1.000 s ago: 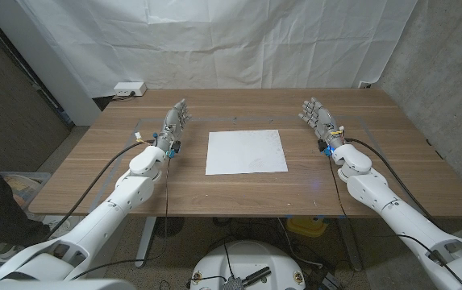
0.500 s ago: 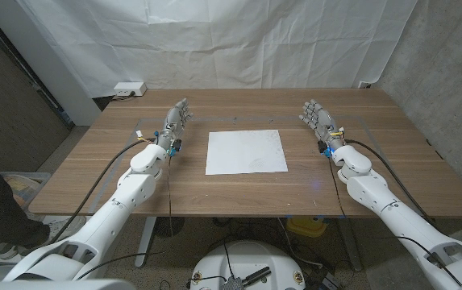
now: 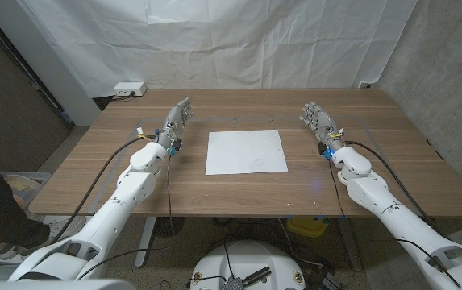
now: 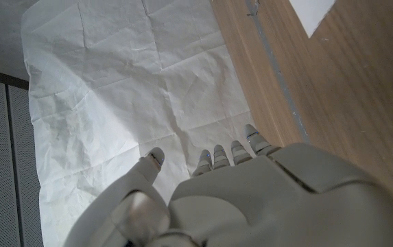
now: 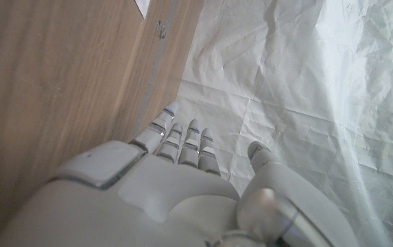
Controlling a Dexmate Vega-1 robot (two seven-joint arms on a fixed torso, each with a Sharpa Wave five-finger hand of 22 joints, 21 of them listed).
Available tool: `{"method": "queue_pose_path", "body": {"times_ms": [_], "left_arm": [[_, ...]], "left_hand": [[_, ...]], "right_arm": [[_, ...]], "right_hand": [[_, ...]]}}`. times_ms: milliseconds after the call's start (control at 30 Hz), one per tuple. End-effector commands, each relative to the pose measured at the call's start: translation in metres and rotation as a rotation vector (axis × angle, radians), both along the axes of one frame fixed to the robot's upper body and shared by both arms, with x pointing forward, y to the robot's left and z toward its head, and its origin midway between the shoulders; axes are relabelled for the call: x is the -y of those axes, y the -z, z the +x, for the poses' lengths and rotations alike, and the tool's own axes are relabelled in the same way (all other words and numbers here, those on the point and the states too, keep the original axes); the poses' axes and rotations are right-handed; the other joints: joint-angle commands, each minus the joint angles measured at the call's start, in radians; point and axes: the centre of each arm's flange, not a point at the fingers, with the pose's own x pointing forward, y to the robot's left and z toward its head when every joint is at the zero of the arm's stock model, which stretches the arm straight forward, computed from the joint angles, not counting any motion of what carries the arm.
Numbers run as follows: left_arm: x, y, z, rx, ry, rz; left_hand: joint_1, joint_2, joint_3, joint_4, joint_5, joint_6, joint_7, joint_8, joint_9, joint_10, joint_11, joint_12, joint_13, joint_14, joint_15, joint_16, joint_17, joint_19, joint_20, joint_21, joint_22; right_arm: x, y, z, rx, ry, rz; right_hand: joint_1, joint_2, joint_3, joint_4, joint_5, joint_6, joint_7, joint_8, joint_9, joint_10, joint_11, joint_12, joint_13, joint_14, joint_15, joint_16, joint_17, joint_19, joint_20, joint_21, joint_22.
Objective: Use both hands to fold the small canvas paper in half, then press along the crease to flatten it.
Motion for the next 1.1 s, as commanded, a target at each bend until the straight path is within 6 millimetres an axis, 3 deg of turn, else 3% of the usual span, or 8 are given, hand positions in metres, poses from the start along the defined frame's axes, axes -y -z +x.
{"method": "queue_pose_path", "body": {"times_ms": [33,1100], "left_arm": [[0.005,-0.012,-0.004,0.065,-0.039,0.185],[0.011,-0.023,-0.028,0.231,-0.083,0.646]], "left_hand": [[0.001,0.040,0.009,-0.008,0.007,0.017,-0.002,0.011,0.002,0.009,0.001,0.009,0.005,0.014,0.002,0.005,0.000,0.008,-0.001,0.005,0.003],[0.027,0.042,0.040,-0.035,0.002,0.097,-0.001,0.017,0.003,0.066,0.002,0.016,0.006,0.061,0.005,0.002,-0.002,0.035,0.007,0.006,0.002]], "right_arm": [[0.001,0.005,-0.004,-0.005,0.023,-0.017],[-0.016,0.018,-0.035,0.002,0.107,-0.110]], "right_hand": [[0.016,-0.004,0.004,-0.008,0.010,0.011,-0.001,0.005,0.004,0.014,-0.001,0.003,0.001,0.012,0.003,0.004,0.004,0.009,0.000,0.007,0.001],[0.047,-0.004,0.023,-0.046,0.010,0.027,-0.003,0.005,0.004,0.029,0.001,-0.003,0.002,0.020,0.005,-0.001,0.001,0.012,0.003,0.007,0.001]]}}
